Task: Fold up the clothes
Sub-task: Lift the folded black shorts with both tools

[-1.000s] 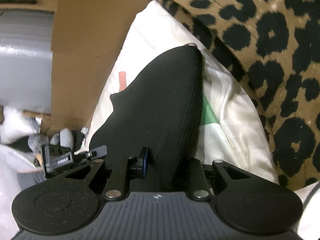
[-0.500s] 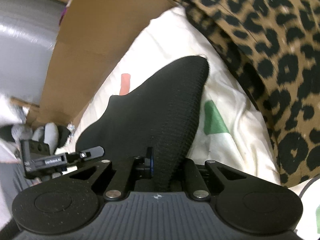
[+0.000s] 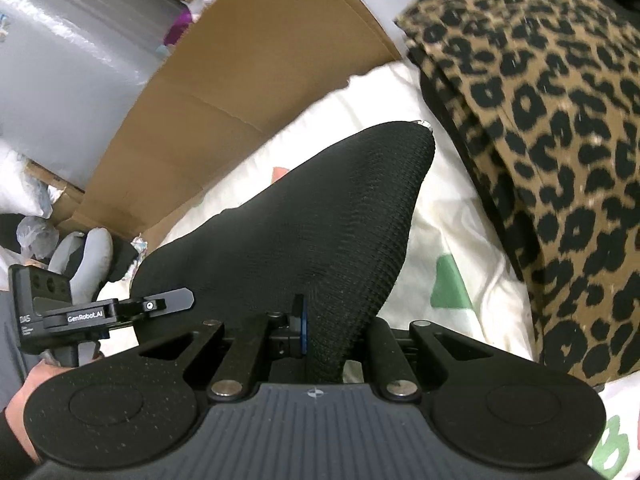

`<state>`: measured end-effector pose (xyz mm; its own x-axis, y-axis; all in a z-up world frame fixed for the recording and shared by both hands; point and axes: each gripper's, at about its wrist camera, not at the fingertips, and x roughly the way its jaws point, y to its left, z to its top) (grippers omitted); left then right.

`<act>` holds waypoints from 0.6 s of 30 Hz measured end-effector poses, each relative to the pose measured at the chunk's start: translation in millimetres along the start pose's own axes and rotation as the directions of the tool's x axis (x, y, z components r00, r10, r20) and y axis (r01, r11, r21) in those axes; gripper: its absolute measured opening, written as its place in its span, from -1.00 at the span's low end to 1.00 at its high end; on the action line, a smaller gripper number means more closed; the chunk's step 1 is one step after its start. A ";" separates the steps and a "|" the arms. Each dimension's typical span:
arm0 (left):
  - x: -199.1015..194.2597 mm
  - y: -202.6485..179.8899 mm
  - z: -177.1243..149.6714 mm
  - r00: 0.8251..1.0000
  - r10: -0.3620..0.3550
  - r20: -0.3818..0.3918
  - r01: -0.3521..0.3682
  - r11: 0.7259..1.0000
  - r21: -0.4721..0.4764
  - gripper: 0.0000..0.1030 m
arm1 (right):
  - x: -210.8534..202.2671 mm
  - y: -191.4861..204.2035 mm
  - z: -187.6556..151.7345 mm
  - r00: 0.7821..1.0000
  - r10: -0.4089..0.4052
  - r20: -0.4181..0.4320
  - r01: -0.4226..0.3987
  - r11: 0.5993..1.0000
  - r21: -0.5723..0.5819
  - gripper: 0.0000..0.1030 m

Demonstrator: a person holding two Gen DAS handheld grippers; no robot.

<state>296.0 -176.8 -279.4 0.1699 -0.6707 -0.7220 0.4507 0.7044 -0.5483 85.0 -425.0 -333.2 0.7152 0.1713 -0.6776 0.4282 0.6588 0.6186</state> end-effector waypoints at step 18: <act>-80.5 -63.8 0.1 0.978 0.134 0.159 -0.139 0.990 0.020 -0.40 | -50.3 89.8 29.3 0.996 0.021 0.090 0.001 0.970 -0.245 -0.86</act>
<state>253.7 -167.8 -186.3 0.3656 -0.5987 -0.7127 0.4399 0.7859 -0.4346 103.6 -395.9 -231.8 0.7710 0.1190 -0.6257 0.2806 0.8185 0.5014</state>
